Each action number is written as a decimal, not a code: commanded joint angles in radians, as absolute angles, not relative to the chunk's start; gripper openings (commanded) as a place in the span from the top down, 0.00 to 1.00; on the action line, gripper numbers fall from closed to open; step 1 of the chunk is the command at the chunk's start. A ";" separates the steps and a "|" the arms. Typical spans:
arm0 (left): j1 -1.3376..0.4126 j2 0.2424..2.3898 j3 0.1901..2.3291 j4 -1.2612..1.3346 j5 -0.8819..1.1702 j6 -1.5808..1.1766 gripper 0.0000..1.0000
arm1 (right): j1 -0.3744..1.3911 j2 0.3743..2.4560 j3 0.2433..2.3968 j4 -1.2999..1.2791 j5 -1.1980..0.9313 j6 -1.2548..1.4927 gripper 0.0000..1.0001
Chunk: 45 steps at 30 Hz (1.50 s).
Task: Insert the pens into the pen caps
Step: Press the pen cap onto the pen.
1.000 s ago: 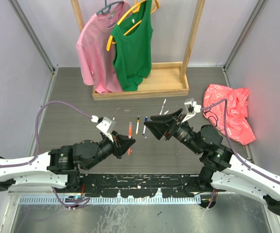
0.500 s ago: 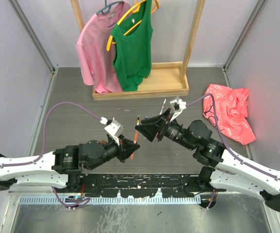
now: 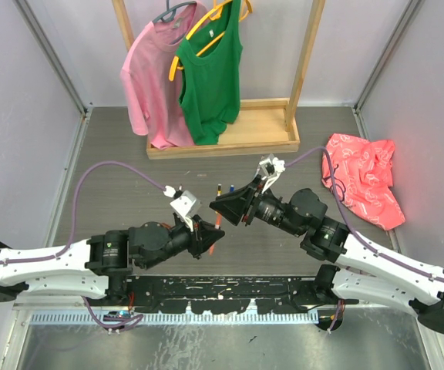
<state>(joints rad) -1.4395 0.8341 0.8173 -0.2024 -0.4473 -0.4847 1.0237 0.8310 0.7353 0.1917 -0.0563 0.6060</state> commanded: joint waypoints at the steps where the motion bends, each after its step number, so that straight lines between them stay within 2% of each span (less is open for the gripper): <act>1: -1.439 0.828 0.859 -0.166 -0.456 -0.474 1.00 | 1.027 0.834 0.755 0.214 -0.080 0.619 0.60; 7: -1.439 0.826 0.853 -0.167 -0.472 -0.479 1.00 | 1.027 0.817 0.743 0.217 -0.077 0.618 0.72; 13: -1.439 0.828 0.864 -0.179 -0.509 -0.482 1.00 | 1.027 0.816 0.729 0.223 -0.084 0.632 0.79; 25: -1.439 0.858 0.934 -0.173 -0.563 -0.444 1.00 | 1.030 0.853 0.713 0.244 -0.098 0.656 1.00; 29: -1.437 0.876 1.000 -0.201 -0.594 -0.430 1.00 | 1.070 0.855 0.714 0.212 -0.035 0.645 1.00; 38: -1.437 0.904 1.153 -0.212 -0.632 -0.367 1.00 | 1.331 0.921 0.710 0.165 0.288 0.599 1.00; 45: -1.437 0.923 1.244 -0.206 -0.625 -0.317 1.00 | 1.457 1.004 0.622 0.234 0.373 0.679 1.00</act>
<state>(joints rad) -1.4559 0.9268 1.0992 -0.5236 -0.5285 -0.3679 1.3281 0.8906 0.7238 0.3851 0.4553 0.5995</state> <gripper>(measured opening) 0.114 0.184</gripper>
